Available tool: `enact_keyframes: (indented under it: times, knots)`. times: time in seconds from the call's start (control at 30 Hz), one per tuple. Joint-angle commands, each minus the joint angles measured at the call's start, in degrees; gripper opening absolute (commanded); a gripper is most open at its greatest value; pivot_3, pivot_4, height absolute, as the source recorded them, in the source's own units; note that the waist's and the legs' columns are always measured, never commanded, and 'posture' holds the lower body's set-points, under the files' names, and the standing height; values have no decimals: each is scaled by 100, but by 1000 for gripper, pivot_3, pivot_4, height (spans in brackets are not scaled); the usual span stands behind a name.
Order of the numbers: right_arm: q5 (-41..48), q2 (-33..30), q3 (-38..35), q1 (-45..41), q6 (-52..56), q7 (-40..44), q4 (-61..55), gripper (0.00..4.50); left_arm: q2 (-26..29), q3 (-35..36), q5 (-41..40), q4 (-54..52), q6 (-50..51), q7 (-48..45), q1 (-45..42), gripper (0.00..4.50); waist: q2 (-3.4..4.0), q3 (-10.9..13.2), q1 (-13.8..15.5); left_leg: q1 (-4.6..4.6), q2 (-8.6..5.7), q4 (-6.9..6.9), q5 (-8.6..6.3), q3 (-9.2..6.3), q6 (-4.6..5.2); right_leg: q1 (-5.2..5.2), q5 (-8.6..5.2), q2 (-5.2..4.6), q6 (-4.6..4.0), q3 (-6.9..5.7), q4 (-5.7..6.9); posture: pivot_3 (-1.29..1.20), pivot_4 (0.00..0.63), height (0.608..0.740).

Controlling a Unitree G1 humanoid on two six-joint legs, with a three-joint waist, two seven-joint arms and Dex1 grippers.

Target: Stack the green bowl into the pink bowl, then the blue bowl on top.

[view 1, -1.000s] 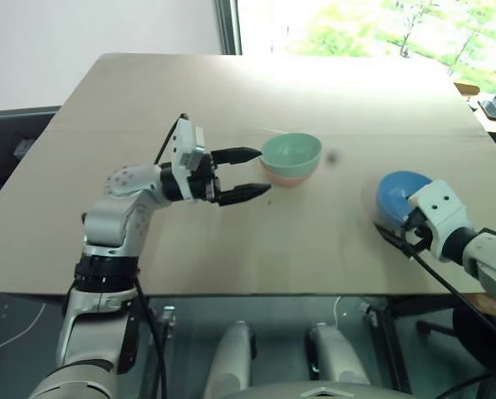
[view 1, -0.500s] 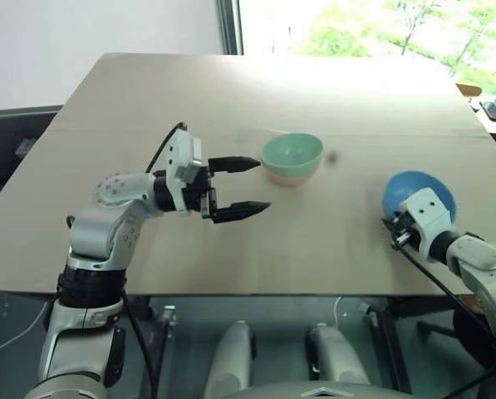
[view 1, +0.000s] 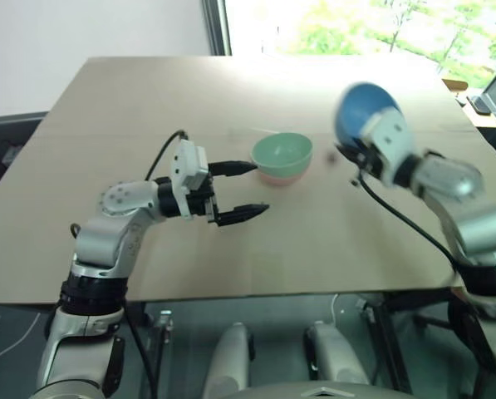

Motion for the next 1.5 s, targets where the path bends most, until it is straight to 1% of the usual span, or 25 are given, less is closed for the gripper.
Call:
enact_keyframes:
  times: [0.03,0.13,0.23,0.3,0.37,0.4,0.47,0.5,0.53,0.57,0.6,0.67,0.7,0.8,0.9,0.97,1.0,1.07,1.17,1.2,1.27,1.33,1.37,1.43,1.5]
  knots:
    - [-380,516,510,-911,-1080,401,1533,44,201,220,-3,-128,-86,39,96,4500,0,0,43,-1,0,-3,0,0,0,0,0,-1,-1,-3,-3,0,150,740]
    - [-540,943,711,-1492,-1585,648,2697,44,300,349,-55,-248,-51,123,214,4500,-3,1,74,-25,-4,-4,0,1,0,-17,1,-8,-1,-5,-8,0,150,740]
    - [-672,1180,799,-1820,-1912,855,3562,44,386,476,-42,-360,-71,227,359,4500,-2,2,76,-27,-6,-7,0,3,-1,-19,1,-13,-2,-4,-11,0,150,740]
    - [-753,1226,855,-1930,-2069,1021,3926,44,429,583,-63,-461,-57,318,471,4500,-1,3,82,-26,-6,-12,0,2,-1,-21,1,-13,-2,-5,-11,0,150,740]
    - [-822,1227,849,-1981,-2152,1112,4094,784,471,670,-93,-573,-26,402,584,4500,1,4,55,-24,-6,-13,0,3,-1,-21,0,-12,-2,-6,-9,0,150,740]
    - [-785,1218,807,-1983,-2095,1204,4076,1001,477,719,-123,-634,6,457,646,4500,1,4,49,-23,-5,-13,0,2,-1,-21,0,-11,-2,-5,-8,0,150,740]
    - [-702,1143,736,-1932,-1922,1432,3839,1840,492,785,-182,-761,73,543,772,4500,2,4,34,-21,-4,-13,0,2,-1,-22,0,-10,-2,-6,-5,0,150,740]
    - [-648,1111,694,-1909,-1815,1532,3691,2325,491,793,-192,-797,78,567,810,4500,3,5,33,-21,-4,-14,0,2,-1,-22,0,-10,-2,-5,-3,0,150,740]
    - [-591,1086,644,-1894,-1684,1601,3517,2606,475,795,-182,-815,78,613,835,4500,4,5,33,-20,-4,-14,0,2,-1,-22,0,-10,-2,-4,-2,0,150,740]
    - [-537,1065,599,-1882,-1553,1657,3351,3123,457,786,-167,-817,75,648,846,4500,4,6,33,-20,-4,-13,0,2,-1,-23,0,-9,-2,-4,-2,0,150,740]
    - [-467,1029,552,-1859,-1400,1713,3114,3328,439,761,-146,-815,63,676,854,4500,4,6,33,-20,-4,-14,0,2,-1,-23,0,-9,-2,-4,-1,0,150,740]
    - [-337,1008,386,-1809,-1087,1646,2636,4155,386,691,-66,-777,4,764,819,4500,7,7,35,-19,-4,-14,0,2,-1,-23,0,-9,-2,-4,1,0,150,740]
    - [-182,960,263,-1711,-823,1659,2175,4361,326,657,-27,-733,-18,851,765,4500,6,7,37,-20,-4,-14,0,1,-1,-23,0,-9,-2,-4,0,0,150,740]
    - [209,850,-52,-1371,-140,1578,988,4361,203,571,238,-628,-205,1098,684,4500,5,6,78,-21,-4,-14,0,1,-1,-22,0,-9,-2,-5,-1,0,150,740]
    - [505,723,-333,-878,392,1371,-67,4361,109,542,283,-594,-44,1338,656,4500,5,6,94,-23,-5,-13,0,-1,-1,-21,0,-11,-2,-6,-4,0,150,740]
    - [670,606,-545,-332,571,1214,-751,4361,-175,665,431,-576,-48,1964,695,4500,4,5,94,-22,-5,-11,0,0,0,-20,1,-11,-2,-6,-2,0,150,740]
    - [776,513,-628,-89,769,1183,-1029,4361,-274,730,318,-596,29,2068,716,4500,4,5,100,-19,-5,-11,0,-1,0,-18,0,-11,-1,-6,0,0,150,740]
    - [839,284,-858,543,899,1097,-1552,4361,-264,829,131,-692,30,1940,877,4500,1,3,73,-18,-5,-9,0,-2,0,-16,1,-10,-1,-7,0,0,150,740]
    - [1126,-227,-1595,1778,1214,1081,-2294,4361,83,1121,-102,-771,97,1549,1261,4500,-3,1,85,-20,-5,-16,0,0,0,-17,-1,-12,-3,-6,-8,0,150,740]
    - [1239,-363,-1806,2068,1247,1117,-2451,4361,169,1203,-150,-767,139,1506,1333,4500,-3,1,84,-23,-5,-17,0,2,-1,-20,-1,-13,-3,-5,-9,0,150,740]
    - [1583,-618,-2494,2611,1567,1153,-2648,4361,395,1388,-169,-685,142,1394,1486,4500,-3,2,86,-22,-5,-17,0,2,0,-20,-2,-13,-3,-4,-8,0,150,740]
    - [1854,-935,-3306,3305,1776,1296,-2797,4361,737,1646,-562,-681,438,921,1761,4500,-3,2,66,-14,-4,-18,0,5,0,-18,-2,-12,-3,-2,-5,0,150,740]
    - [1935,-1045,-3545,3529,1800,1335,-2843,4361,867,1731,-746,-690,575,720,1860,4500,-3,1,63,-9,-4,-18,0,6,0,-14,-3,-12,-3,-1,-5,0,150,740]
    - [2030,-1181,-3902,3763,1823,1240,-2871,4361,1091,1771,-714,-702,565,531,2032,4500,-4,1,40,-2,-2,-18,-1,9,0,-11,-4,-10,-3,1,-5,0,150,740]
    - [2190,-1293,-4058,3913,1839,1224,-2935,4361,1095,1743,-435,-649,329,736,2004,4500,-2,1,37,2,-1,-17,0,13,0,-9,-5,-10,-3,5,-5,0,150,740]
